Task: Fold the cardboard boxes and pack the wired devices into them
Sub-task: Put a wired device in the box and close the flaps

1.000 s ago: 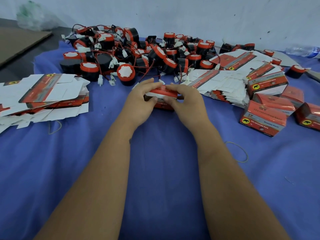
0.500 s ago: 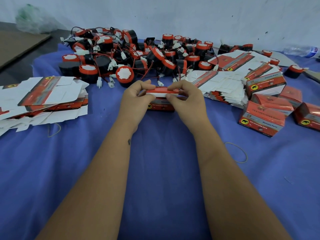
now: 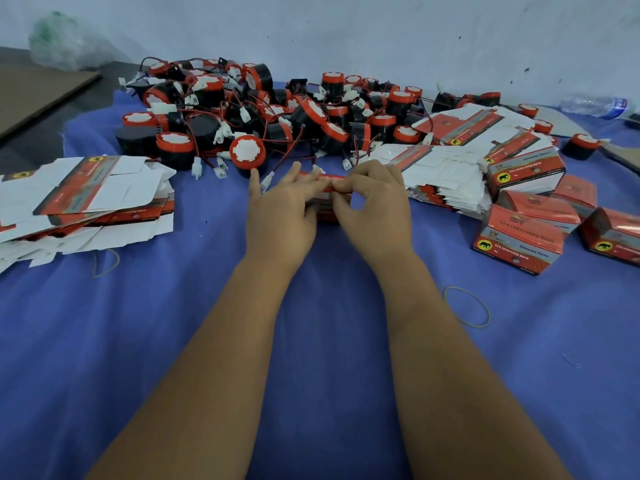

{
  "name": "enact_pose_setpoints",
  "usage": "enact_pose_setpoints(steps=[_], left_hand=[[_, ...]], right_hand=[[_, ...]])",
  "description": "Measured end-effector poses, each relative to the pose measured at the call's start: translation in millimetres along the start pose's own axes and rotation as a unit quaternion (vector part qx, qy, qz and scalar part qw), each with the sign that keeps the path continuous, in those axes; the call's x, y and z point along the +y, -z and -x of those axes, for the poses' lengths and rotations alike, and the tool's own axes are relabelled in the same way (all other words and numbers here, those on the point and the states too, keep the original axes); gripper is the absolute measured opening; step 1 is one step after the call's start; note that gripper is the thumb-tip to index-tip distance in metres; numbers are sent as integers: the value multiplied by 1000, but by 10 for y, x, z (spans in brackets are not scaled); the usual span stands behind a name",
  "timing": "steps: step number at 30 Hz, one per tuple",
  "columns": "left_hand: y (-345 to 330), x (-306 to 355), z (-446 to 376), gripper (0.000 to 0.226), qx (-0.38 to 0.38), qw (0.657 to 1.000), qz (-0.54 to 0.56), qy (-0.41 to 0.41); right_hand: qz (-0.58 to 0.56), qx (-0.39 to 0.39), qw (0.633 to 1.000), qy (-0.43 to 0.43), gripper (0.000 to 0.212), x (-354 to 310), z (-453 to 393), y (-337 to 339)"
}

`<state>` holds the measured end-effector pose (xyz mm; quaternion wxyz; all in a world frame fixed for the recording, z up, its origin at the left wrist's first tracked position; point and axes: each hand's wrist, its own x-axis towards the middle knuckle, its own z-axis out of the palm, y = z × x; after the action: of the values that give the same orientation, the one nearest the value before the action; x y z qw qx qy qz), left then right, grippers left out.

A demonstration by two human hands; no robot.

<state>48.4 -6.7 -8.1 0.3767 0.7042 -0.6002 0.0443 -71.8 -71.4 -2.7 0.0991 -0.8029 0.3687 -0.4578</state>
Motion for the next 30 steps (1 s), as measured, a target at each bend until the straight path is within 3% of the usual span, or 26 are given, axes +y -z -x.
enact_pose_setpoints(steps=[8, 12, 15, 17, 19, 21, 23, 27, 30], left_hand=[[-23, -24, -20, 38, -33, 996, 54, 66], [-42, 33, -3, 33, 5, 986, 146, 83], [26, 79, -19, 31, 61, 939, 293, 167], [62, 89, -48, 32, 55, 896, 383, 220], [58, 86, -72, 28, 30, 846, 470, 250], [35, 95, -81, 49, -12, 811, 519, 268], [10, 75, -84, 62, -14, 803, 523, 285], [24, 52, -68, 49, 40, 805, 523, 279], [15, 45, -72, 43, 37, 812, 511, 279]], right_hand=[[-11, -54, 997, -48, 14, -37, -2, -1], [22, -44, 997, -57, 18, -83, 18, -5], [132, 38, 990, -28, 18, -152, 35, 32], [158, 74, 985, -5, 17, -191, 22, 68], [186, 12, 983, 7, 19, -229, 4, 72], [241, -96, 966, 5, 31, -263, 3, 57], [283, -136, 949, 7, 35, -266, -11, 40], [311, -109, 942, -72, 23, -164, 3, 245], [367, -89, 916, -135, 20, 60, 79, 560]])
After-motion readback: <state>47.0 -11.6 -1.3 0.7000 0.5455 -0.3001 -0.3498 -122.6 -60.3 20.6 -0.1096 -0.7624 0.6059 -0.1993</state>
